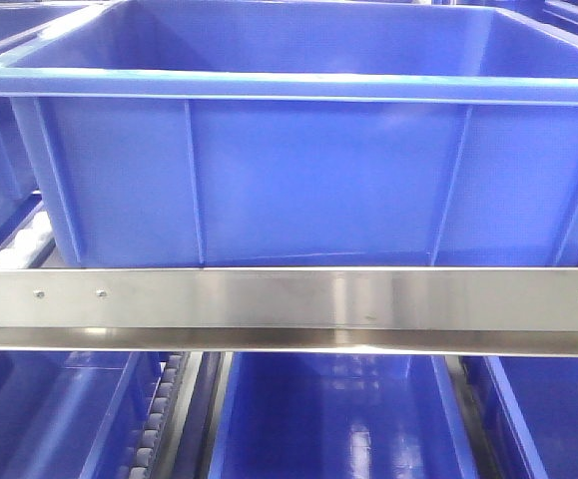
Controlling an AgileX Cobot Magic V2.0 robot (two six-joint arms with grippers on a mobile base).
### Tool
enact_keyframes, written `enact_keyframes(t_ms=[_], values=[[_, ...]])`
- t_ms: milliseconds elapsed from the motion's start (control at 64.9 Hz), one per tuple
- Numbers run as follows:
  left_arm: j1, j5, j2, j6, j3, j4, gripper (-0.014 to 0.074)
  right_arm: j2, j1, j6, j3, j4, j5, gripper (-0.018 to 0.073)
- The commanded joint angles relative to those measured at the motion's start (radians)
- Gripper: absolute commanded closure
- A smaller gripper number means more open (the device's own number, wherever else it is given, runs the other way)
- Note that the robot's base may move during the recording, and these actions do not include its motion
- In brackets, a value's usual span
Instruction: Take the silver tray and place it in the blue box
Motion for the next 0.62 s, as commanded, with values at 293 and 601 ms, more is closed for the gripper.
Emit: enact_keyframes(t_ms=[293,601], values=[[0.001,-0.096,-0.020,0.003,-0.002,-0.008,0.0693,-0.020,-0.006,-0.008,0.003,-0.001,-0.087,0.0510],[0.001,-0.096,-0.020,0.003,-0.002,-0.008,0.0693,-0.020,-0.006,-0.008,0.003,-0.001,-0.087,0.0510]])
